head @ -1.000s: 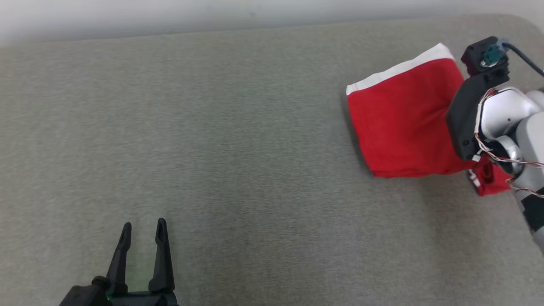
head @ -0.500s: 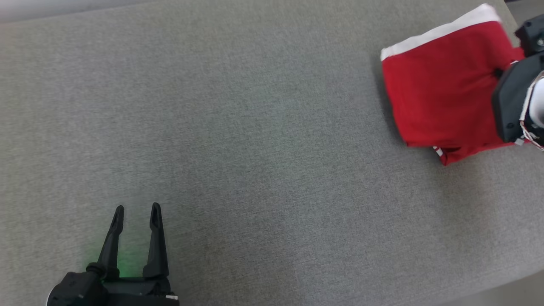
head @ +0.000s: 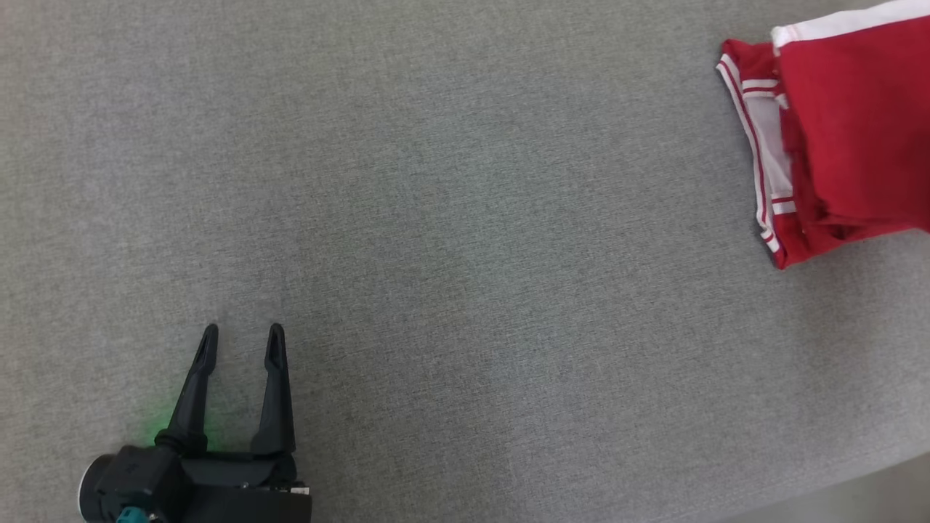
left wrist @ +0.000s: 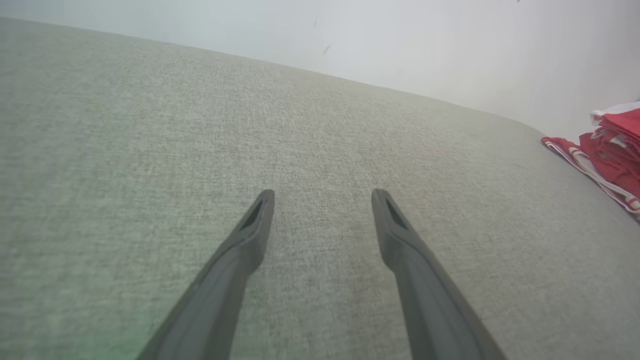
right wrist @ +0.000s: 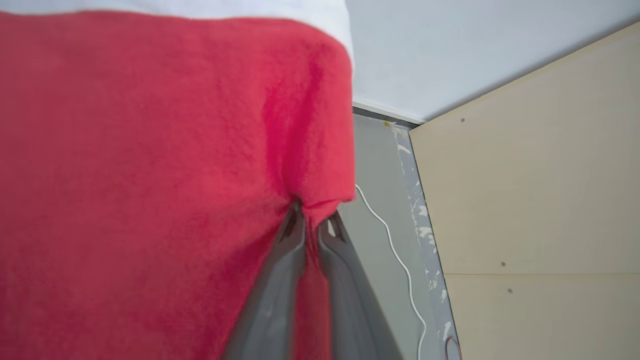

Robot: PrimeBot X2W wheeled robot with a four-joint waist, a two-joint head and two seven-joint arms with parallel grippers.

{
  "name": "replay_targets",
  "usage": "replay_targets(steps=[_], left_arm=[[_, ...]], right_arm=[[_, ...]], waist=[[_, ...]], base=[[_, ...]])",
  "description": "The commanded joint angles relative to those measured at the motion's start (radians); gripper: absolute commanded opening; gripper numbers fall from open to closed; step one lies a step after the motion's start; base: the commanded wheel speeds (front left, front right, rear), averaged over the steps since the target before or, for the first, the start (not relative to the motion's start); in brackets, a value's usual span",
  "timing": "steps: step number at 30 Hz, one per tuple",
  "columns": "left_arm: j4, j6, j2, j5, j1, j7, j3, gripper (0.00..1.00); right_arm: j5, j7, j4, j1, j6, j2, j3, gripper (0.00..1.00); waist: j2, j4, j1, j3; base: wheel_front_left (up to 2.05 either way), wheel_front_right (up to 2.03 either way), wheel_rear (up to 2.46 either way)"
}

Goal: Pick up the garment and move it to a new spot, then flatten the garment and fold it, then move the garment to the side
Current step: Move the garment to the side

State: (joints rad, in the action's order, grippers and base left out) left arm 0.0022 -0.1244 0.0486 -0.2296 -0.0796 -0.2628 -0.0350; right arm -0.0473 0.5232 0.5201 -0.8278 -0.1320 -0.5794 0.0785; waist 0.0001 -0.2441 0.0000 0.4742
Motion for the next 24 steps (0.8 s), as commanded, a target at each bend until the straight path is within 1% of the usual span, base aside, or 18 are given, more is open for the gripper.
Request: replay_targets(steps=[1,2,3,7,8,11,14,18,24], left_arm=[[0.002,-0.005,0.003,0.005,-0.007,-0.002,0.003,1.0],[0.001,-0.005,0.003,0.006,-0.007,-0.002,0.003,1.0],[-0.003,-0.006,0.003,0.009,-0.009,-0.002,0.002,1.0],[-0.027,-0.006,0.003,-0.018,-0.003,-0.002,0.009,1.0],[-0.027,-0.005,0.01,-0.002,0.003,-0.002,0.006,1.0],[-0.035,-0.006,0.01,-0.019,0.015,-0.002,0.01,1.0],[-0.051,-0.006,0.009,-0.043,0.033,-0.002,0.006,1.0],[-0.045,-0.006,0.008,-0.051,0.068,-0.002,0.033,1.0],[-0.025,-0.007,0.005,-0.061,0.134,-0.002,0.077,1.0]], right_arm=[[0.017,-0.02,0.01,0.013,0.003,0.006,-0.018,0.24],[0.035,-0.036,0.017,0.02,0.003,0.016,-0.032,0.82],[0.045,-0.058,0.018,0.02,0.003,0.026,-0.048,1.0],[0.084,-0.145,0.037,0.018,0.003,0.056,-0.1,1.0],[0.094,-0.168,0.038,0.018,0.003,0.066,-0.105,1.0],[0.087,-0.225,0.046,0.027,0.003,0.107,-0.123,1.0],[0.079,-0.267,0.043,0.047,0.003,0.137,-0.12,1.0],[0.053,-0.325,0.029,0.091,0.003,0.191,-0.105,1.0],[0.005,-0.422,0.004,0.195,0.003,0.255,-0.069,1.0]], waist=[[-0.0001,0.01,0.0,0.007],[-0.0001,0.013,0.0,0.007],[-0.0001,0.015,0.0,0.007],[-0.0001,0.02,0.0,-0.002],[-0.0001,0.02,0.0,-0.008],[-0.0001,0.021,0.0,-0.032],[-0.0001,0.023,0.0,-0.064],[-0.0001,0.024,0.0,-0.123],[-0.0001,0.031,0.0,-0.226]], base=[[0.0,0.0,0.0],[0.0,0.0,0.0],[0.0,0.0,0.0],[0.0,0.0,0.0],[0.0,0.0,0.0],[0.0,0.0,0.0],[0.0,0.0,0.0],[0.0,0.0,0.0],[0.0,0.0,0.0]])
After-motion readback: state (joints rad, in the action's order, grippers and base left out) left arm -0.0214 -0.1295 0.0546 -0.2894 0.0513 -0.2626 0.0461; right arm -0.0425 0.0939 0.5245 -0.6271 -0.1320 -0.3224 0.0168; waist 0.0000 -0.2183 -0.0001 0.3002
